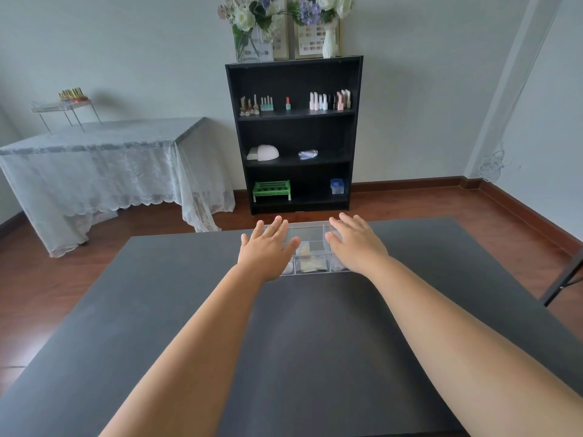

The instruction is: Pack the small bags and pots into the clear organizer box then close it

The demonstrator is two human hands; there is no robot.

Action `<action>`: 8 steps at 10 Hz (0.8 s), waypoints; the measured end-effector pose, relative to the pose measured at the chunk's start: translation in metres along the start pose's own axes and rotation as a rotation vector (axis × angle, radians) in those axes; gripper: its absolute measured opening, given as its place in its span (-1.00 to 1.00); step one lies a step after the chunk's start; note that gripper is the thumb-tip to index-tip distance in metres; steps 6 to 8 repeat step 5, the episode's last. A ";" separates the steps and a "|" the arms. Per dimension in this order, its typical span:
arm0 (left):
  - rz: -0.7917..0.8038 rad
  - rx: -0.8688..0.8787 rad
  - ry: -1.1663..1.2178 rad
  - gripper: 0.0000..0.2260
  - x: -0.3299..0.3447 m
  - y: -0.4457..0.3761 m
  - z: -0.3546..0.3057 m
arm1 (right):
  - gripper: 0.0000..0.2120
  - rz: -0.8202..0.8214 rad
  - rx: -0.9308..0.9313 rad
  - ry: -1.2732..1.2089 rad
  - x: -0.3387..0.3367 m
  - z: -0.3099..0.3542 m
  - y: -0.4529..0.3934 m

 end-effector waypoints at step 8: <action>-0.339 0.039 0.173 -0.35 -0.037 0.096 0.011 | -0.72 -0.244 -0.116 -0.932 -0.114 0.007 0.072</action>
Point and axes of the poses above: each hand's wrist, its own y-axis away from the middle knuckle, its own x-axis out of the palm, z = x × y, the point moved 4 cm from there along -y, towards the middle knuckle, and after that the axes turned 7 degrees about y, right-handed, at the moved point
